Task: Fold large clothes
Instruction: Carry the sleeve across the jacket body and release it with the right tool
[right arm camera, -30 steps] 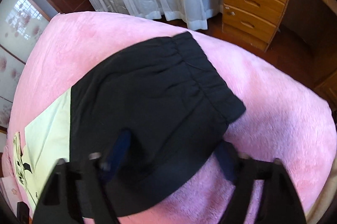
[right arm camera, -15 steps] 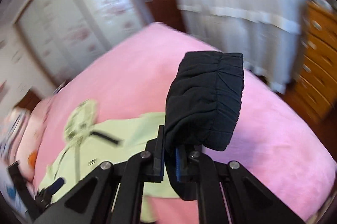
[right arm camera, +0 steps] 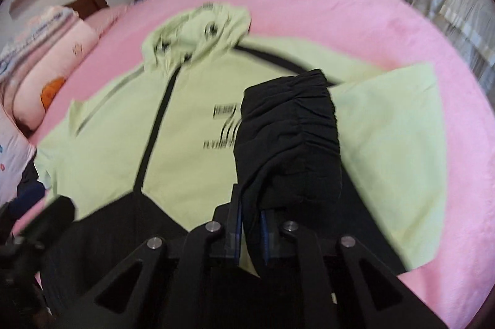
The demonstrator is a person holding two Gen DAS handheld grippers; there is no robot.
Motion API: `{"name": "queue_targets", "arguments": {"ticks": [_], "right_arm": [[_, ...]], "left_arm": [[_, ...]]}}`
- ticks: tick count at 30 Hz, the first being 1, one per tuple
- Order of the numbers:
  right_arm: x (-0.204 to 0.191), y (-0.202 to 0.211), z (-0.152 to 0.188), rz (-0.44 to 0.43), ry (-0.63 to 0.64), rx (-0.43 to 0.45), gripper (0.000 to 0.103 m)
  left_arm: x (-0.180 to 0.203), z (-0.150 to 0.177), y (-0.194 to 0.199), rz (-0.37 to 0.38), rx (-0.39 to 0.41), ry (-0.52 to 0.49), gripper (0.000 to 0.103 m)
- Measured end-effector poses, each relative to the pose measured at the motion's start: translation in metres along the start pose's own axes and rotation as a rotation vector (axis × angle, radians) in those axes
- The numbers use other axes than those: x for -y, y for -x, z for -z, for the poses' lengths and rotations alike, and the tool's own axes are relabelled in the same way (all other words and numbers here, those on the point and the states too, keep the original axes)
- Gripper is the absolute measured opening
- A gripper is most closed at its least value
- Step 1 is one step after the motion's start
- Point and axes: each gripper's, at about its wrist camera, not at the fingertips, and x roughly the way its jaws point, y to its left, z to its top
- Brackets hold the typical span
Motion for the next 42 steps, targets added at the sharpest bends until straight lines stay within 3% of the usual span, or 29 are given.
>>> {"name": "queue_targets", "arguments": {"ticks": [1, 3, 6, 12, 16, 20, 23, 26, 32, 33, 38, 40, 42], "right_arm": [[-0.003, -0.006, 0.006, 0.008, 0.005, -0.013, 0.015], [-0.010, -0.005, 0.015, -0.005, 0.020, -0.012, 0.040], [-0.019, 0.012, 0.022, -0.044, 0.054, 0.033, 0.060], [-0.026, 0.062, 0.037, -0.110, 0.135, 0.108, 0.060], [-0.023, 0.082, 0.051, -0.060, 0.173, 0.146, 0.060], [-0.001, 0.094, 0.068, -0.039, 0.126, 0.147, 0.060], [0.022, 0.097, 0.078, -0.027, 0.066, 0.135, 0.060], [0.047, 0.096, 0.084, -0.049, -0.013, 0.111, 0.060], [0.076, 0.093, 0.095, -0.072, -0.109, 0.106, 0.060], [0.078, 0.092, 0.096, -0.077, -0.115, 0.107, 0.060], [0.080, 0.089, 0.102, -0.087, -0.112, 0.112, 0.060], [0.079, 0.086, 0.104, -0.080, -0.104, 0.108, 0.060], [0.077, 0.086, 0.106, -0.067, -0.092, 0.112, 0.060]], "left_arm": [[-0.003, 0.002, -0.002, 0.002, -0.007, 0.000, 0.102], [-0.005, 0.005, -0.004, 0.013, -0.012, -0.002, 0.102], [-0.008, 0.007, -0.010, 0.027, -0.026, 0.008, 0.102], [-0.008, 0.006, -0.012, 0.088, -0.044, 0.054, 0.102], [0.009, 0.003, -0.010, 0.097, -0.035, 0.007, 0.102], [0.028, 0.003, -0.022, 0.133, -0.073, -0.028, 0.102], [0.038, 0.006, -0.039, 0.208, -0.099, -0.016, 0.101], [0.039, 0.013, -0.055, 0.300, -0.134, 0.031, 0.088], [0.034, 0.025, -0.074, 0.364, -0.183, 0.110, 0.088], [0.033, 0.026, -0.075, 0.383, -0.190, 0.120, 0.086], [0.034, 0.028, -0.094, 0.421, -0.220, 0.163, 0.056], [0.033, 0.027, -0.102, 0.433, -0.223, 0.194, 0.055], [0.032, 0.023, -0.106, 0.427, -0.216, 0.214, 0.035]]}}
